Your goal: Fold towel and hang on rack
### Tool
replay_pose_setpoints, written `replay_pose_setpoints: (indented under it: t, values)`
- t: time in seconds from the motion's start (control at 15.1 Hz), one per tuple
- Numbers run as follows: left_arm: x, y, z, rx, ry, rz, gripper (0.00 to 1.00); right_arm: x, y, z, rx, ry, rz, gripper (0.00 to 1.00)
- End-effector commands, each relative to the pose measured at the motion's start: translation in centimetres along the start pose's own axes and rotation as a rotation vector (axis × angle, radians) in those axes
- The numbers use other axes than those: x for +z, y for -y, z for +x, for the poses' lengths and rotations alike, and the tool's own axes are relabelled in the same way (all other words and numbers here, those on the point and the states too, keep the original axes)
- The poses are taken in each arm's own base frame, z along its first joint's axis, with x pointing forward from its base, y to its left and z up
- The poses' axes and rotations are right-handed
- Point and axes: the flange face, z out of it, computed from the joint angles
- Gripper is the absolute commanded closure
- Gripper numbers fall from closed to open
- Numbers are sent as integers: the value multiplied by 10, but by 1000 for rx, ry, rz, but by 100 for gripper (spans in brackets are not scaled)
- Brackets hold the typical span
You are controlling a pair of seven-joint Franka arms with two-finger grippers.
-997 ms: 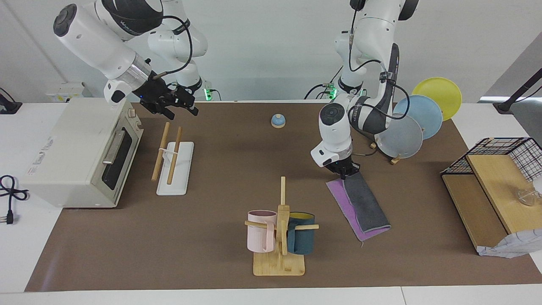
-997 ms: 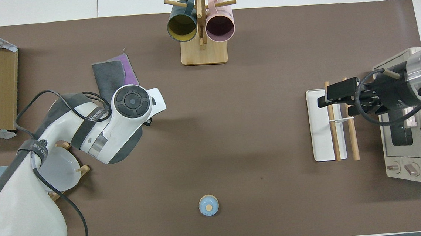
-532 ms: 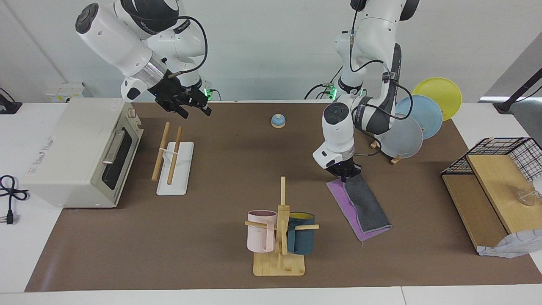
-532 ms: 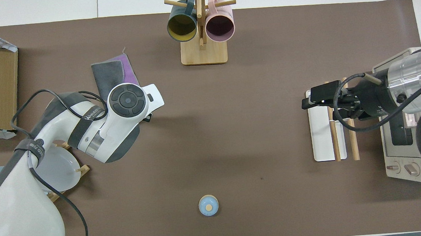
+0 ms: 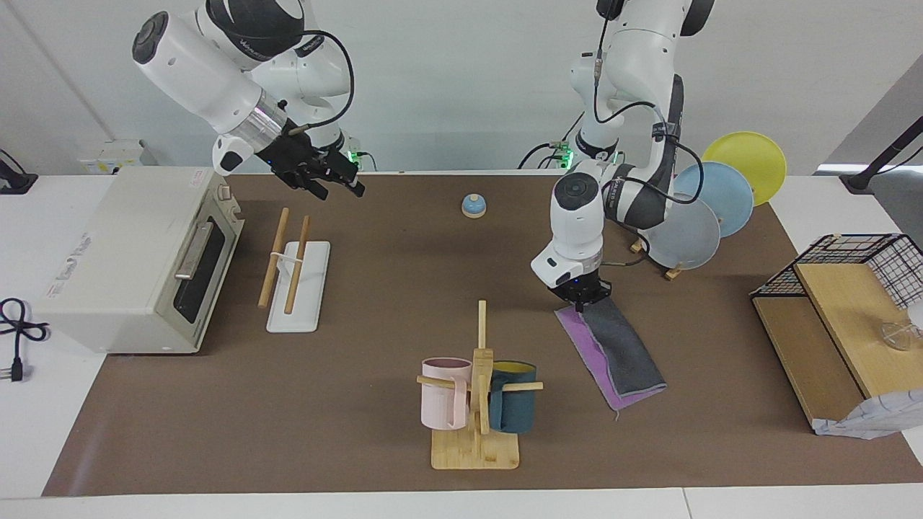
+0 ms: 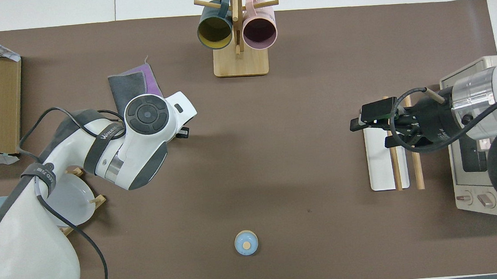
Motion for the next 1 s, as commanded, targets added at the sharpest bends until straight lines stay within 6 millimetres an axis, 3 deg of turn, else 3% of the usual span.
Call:
replay_pose_setpoints:
  t: [0.0, 0.13, 0.33, 0.53, 0.66, 0.93]
  values:
    - [-23, 37, 10, -100, 16, -87, 0, 0, -1, -6, 32, -19, 31, 0]
    - [-19, 70, 16, -119, 27, -178, 0, 4, 0, -1, 115, -60, 71, 0]
    - [-1, 137, 15, -139, 26, -295, 0, 29, 37, -11, 277, -85, 175, 0]
    - [18, 176, 5, -153, 3, -421, 0, 58, 77, -30, 372, -120, 218, 0]
    - [30, 185, -2, -179, 1, -481, 0, 67, 82, -37, 411, -121, 222, 0]
    - [51, 177, -12, -222, -13, -496, 6, 71, 78, -38, 419, -118, 216, 0]
